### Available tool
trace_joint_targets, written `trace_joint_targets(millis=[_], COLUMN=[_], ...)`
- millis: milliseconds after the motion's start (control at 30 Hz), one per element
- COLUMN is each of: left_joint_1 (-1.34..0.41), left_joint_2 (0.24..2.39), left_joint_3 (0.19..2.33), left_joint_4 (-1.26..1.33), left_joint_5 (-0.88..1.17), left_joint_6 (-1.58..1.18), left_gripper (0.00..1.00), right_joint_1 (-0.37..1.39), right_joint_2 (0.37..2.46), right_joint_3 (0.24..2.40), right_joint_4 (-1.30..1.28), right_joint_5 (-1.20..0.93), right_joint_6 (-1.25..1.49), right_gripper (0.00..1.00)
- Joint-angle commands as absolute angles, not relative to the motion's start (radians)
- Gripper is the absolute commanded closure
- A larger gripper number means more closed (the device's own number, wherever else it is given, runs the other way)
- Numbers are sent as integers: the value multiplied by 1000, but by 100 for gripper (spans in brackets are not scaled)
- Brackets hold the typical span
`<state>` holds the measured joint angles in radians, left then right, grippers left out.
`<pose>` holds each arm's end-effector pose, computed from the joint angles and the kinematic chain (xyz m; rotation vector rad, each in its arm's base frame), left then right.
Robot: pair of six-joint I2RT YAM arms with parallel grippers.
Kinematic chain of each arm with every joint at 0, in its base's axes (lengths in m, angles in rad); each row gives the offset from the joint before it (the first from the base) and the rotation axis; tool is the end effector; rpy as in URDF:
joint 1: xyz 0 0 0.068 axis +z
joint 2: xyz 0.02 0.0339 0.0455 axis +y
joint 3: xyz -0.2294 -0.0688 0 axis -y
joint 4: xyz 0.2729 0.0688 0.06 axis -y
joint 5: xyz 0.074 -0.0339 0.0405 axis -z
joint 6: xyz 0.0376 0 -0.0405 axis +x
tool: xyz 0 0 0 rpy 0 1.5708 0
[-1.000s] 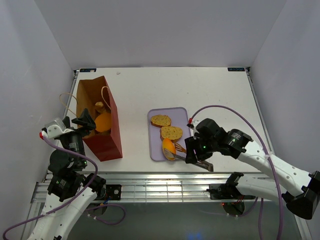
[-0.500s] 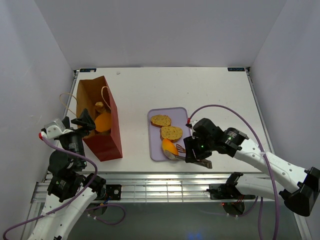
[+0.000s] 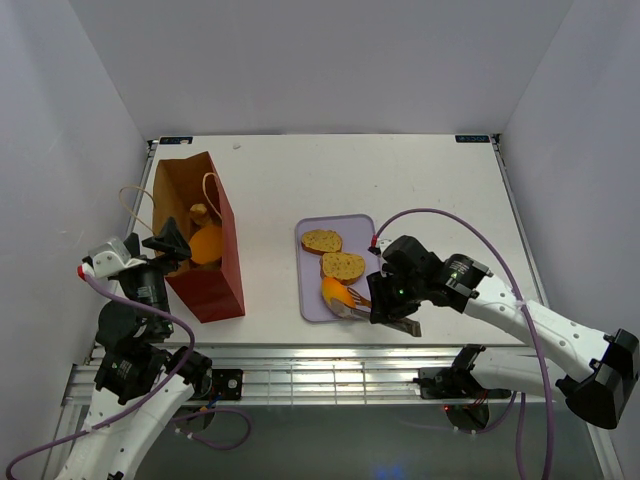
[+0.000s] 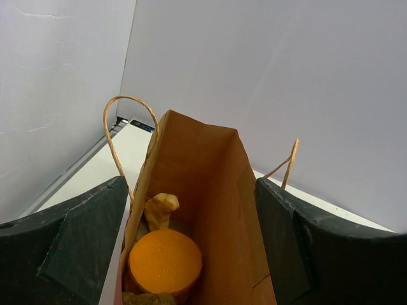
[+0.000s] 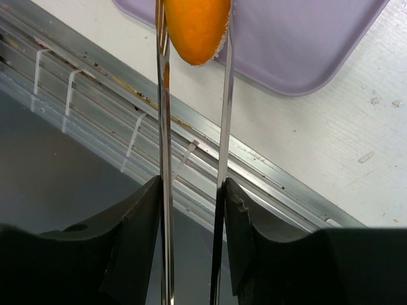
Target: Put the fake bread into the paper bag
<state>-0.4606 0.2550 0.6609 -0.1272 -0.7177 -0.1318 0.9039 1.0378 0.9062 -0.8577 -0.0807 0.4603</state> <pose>0.1216 -0.0327 0.3624 -0.3989 1.3024 -0.0346 0.1480 0.1929 0.2416 -0.6209 2.6060 0.5893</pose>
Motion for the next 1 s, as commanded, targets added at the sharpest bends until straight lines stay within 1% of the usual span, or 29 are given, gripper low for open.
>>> trace_joint_targets(millis=[0,67,233,400,633,833,967], left_joint_1=[-466,-466,-466,-466,-466,-466,-466], left_joint_2=[249,247,244,242,244,242,245], left_joint_3=[658,658,658,657,657,657,657], left_joint_4=[-133,-133,-133,-133,-133,-133,-133], left_joint_5=[-703,-703,-707,-710,-712,-713,-715], left_joint_6=[-133,-133,-132,-132,-132,-133,-130], left_gripper=[9,9,9,9,9,9,9], right_joint_1=[908,908,910,910,908,908,910], right_joint_2=[1042,1042,1037,1029,1003,1026,1107], right_joint_3=[934,942,1008,1068,1091,1285,1455], right_joint_4=[-827,-828,-857,-874,-871,-877,-858], right_joint_5=[-78,-83,-71,-44,-48,-8,-5], right_joint_6=[457,457,453,445,459,428,370], right_gripper=[63,67,70,78,78,79,76])
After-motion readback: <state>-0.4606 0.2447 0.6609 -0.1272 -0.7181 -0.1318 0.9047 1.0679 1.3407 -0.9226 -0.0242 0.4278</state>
